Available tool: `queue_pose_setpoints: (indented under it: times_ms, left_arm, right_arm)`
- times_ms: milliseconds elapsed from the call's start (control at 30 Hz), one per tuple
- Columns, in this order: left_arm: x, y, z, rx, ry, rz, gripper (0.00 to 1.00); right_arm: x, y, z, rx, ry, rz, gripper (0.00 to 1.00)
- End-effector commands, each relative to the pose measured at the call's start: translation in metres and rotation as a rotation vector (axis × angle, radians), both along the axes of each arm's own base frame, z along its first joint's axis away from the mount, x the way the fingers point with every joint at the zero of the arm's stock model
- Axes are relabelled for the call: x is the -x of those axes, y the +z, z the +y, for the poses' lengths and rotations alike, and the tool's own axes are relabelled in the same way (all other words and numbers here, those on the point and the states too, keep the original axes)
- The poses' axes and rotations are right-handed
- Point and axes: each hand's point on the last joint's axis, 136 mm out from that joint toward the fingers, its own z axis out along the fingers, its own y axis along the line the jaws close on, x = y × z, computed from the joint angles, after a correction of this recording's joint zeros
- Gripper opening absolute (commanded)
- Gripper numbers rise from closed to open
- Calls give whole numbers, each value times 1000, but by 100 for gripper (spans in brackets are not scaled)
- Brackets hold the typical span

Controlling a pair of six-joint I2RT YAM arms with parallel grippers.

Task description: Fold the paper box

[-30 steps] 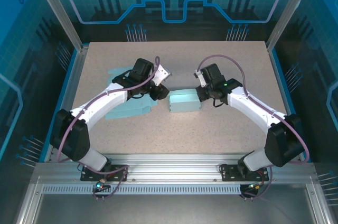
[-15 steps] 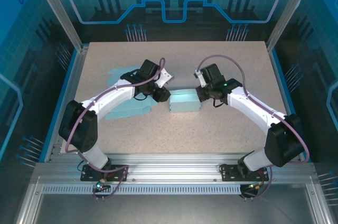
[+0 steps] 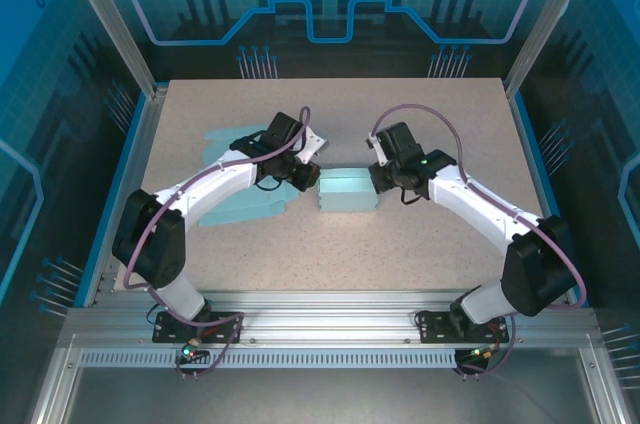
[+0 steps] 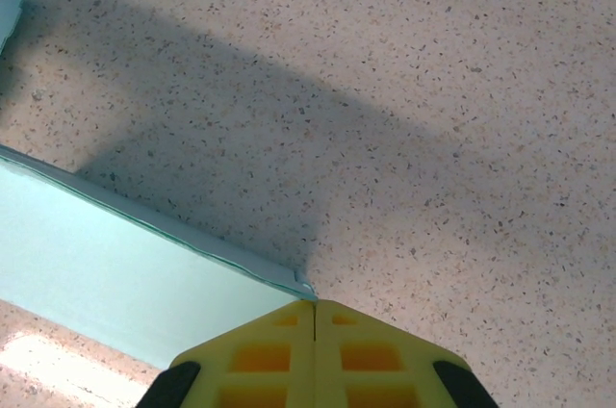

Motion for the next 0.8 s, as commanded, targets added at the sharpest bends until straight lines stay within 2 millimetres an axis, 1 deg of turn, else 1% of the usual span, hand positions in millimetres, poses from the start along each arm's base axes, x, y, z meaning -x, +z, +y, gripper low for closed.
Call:
queue_pose_setpoints:
  times_ms: [0, 200, 333, 633, 767]
  left_arm:
    - [-3, 11, -11, 80, 97, 32, 0]
    - [-1, 11, -17, 165, 214, 43, 0]
    - [1, 13, -21, 190, 266, 26, 0]
    - [4, 16, -29, 188, 316, -25, 1]
    - [6, 10, -32, 189, 324, -29, 0]
  right_arm:
    - [-1, 4, 5, -10, -60, -21, 0]
    - [0, 6, 10, -34, -163, -53, 0]
    - [0, 9, 19, -90, -210, -62, 0]
    - [5, 11, 32, -128, -224, -87, 0]
    - [8, 9, 31, -118, -231, -95, 0]
